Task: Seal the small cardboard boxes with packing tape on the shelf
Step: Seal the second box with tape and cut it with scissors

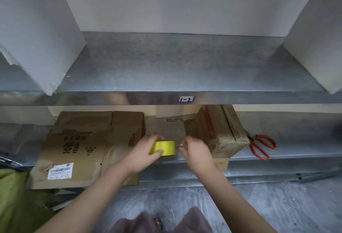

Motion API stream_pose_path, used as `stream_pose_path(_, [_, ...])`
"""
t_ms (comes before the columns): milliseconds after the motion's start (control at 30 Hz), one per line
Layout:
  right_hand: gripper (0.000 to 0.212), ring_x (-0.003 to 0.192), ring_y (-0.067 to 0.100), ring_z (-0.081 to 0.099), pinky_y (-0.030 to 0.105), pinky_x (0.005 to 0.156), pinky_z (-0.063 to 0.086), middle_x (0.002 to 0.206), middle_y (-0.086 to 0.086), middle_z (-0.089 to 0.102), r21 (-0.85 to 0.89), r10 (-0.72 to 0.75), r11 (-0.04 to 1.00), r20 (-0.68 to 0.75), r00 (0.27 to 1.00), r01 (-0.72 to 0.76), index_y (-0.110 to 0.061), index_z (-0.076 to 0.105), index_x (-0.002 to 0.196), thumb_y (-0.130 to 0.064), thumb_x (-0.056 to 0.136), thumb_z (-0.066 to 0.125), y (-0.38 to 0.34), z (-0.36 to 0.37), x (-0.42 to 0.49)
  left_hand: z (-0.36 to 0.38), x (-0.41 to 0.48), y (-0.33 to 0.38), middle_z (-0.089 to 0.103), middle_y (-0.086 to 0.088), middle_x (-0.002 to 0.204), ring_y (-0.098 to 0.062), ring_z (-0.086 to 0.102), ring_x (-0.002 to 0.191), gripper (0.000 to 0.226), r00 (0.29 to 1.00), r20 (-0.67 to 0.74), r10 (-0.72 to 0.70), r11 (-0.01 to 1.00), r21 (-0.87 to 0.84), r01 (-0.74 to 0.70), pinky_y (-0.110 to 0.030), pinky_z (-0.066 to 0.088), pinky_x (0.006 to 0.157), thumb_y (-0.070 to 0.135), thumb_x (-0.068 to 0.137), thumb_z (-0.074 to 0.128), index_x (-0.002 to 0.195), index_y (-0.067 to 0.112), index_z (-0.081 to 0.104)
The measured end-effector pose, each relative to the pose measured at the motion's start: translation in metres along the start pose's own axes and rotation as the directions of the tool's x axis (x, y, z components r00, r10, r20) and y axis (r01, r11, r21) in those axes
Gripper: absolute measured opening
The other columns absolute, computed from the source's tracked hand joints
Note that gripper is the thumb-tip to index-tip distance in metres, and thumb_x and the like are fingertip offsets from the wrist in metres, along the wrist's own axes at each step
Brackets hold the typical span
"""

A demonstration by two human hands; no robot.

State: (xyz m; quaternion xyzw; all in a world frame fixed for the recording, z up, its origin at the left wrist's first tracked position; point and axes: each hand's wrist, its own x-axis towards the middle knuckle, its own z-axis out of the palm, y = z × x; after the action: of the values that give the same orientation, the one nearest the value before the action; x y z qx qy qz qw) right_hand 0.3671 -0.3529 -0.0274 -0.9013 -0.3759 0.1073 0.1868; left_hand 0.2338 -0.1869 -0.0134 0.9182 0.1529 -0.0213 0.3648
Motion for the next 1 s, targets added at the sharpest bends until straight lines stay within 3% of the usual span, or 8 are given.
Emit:
stream_pose_path(100, [0.007,0.093,0.023,0.061,0.031,0.079,0.046,0.100,0.002,0.061,0.097,-0.023,0.995,-0.014,1.000,0.024,-0.021,0.065,0.095,-0.026,0.091,0.062,0.002,-0.033,-0.019,-0.010,-0.011,0.028,0.043,0.017,0.114,-0.007,0.038,0.110,0.047,0.995,0.050,0.088,0.996,-0.020,-0.087,-0.017,0.030,0.090,0.048,0.089,0.063,0.127,0.030,0.043])
stream_pose_path(200, [0.005,0.090,0.012,0.059,0.028,0.084,0.047,0.100,-0.006,0.058,0.182,0.016,0.983,-0.009,1.000,-0.014,-0.028,0.070,0.086,-0.033,0.085,0.072,0.015,-0.067,-0.035,-0.009,-0.010,0.055,0.049,0.013,0.118,-0.006,0.040,0.110,0.050,0.980,-0.019,0.197,0.979,0.066,-0.195,-0.017,0.031,0.093,0.042,0.083,0.072,0.124,0.026,0.049])
stream_pose_path(300, [0.016,0.070,-0.001,0.059,0.020,0.070,0.047,0.074,-0.012,0.066,0.314,0.120,0.941,0.040,0.992,-0.126,-0.038,0.064,0.076,-0.033,0.078,0.079,0.039,-0.093,-0.047,-0.004,-0.007,0.085,0.056,0.015,0.114,-0.001,0.043,0.106,0.049,0.962,-0.111,0.250,0.967,0.070,-0.243,-0.006,0.028,0.090,0.044,0.078,0.076,0.120,0.026,0.057])
stream_pose_path(400, [0.019,0.058,-0.002,0.058,0.009,0.059,0.042,0.063,-0.009,0.066,0.448,0.196,0.863,0.124,0.973,-0.231,-0.034,0.066,0.074,-0.028,0.074,0.084,0.068,-0.110,-0.054,0.013,-0.006,0.114,0.058,0.016,0.112,0.000,0.047,0.105,0.052,0.944,-0.157,0.289,0.953,0.137,-0.269,-0.012,0.034,0.092,0.049,0.075,0.077,0.120,0.027,0.061])
stream_pose_path(467, [0.016,0.061,0.006,0.061,0.012,0.059,0.044,0.066,-0.003,0.070,0.506,0.171,0.832,0.156,0.973,-0.227,-0.028,0.069,0.068,-0.025,0.075,0.084,0.087,-0.119,-0.059,0.031,-0.008,0.132,0.058,0.018,0.110,0.003,0.050,0.103,0.050,0.946,-0.209,0.248,0.967,0.121,-0.226,-0.015,0.038,0.090,0.050,0.073,0.078,0.116,0.030,0.060])
stream_pose_path(633, [0.022,0.064,-0.003,0.057,0.012,0.065,0.042,0.066,-0.013,0.067,0.565,0.033,0.822,0.084,0.996,-0.075,-0.027,0.065,0.064,-0.021,0.078,0.080,0.127,-0.135,-0.072,0.067,-0.003,0.163,0.056,0.028,0.098,0.010,0.050,0.095,0.047,0.951,-0.305,0.038,0.999,0.028,-0.031,-0.006,0.035,0.075,0.053,0.065,0.081,0.100,0.038,0.053])
stream_pose_path(867, [0.016,0.071,0.004,0.062,0.012,0.067,0.044,0.074,-0.013,0.068,0.612,-0.121,0.780,-0.062,0.991,0.134,-0.027,0.064,0.071,-0.022,0.083,0.074,0.159,-0.157,-0.091,0.086,0.010,0.180,0.065,0.009,0.104,-0.015,0.057,0.100,0.052,0.918,-0.397,0.001,0.949,0.290,0.124,-0.025,0.036,0.082,0.048,0.066,0.082,0.108,0.026,0.060])
stream_pose_path(1000, [0.018,0.070,0.004,0.057,0.018,0.068,0.044,0.073,-0.009,0.065,0.613,-0.087,0.780,-0.094,0.992,0.126,-0.027,0.062,0.072,-0.019,0.086,0.071,0.166,-0.164,-0.081,0.082,0.000,0.189,0.059,0.023,0.110,-0.001,0.052,0.104,0.055,0.957,-0.289,-0.031,0.976,0.199,0.091,-0.022,0.038,0.088,0.064,0.066,0.075,0.111,0.041,0.053])
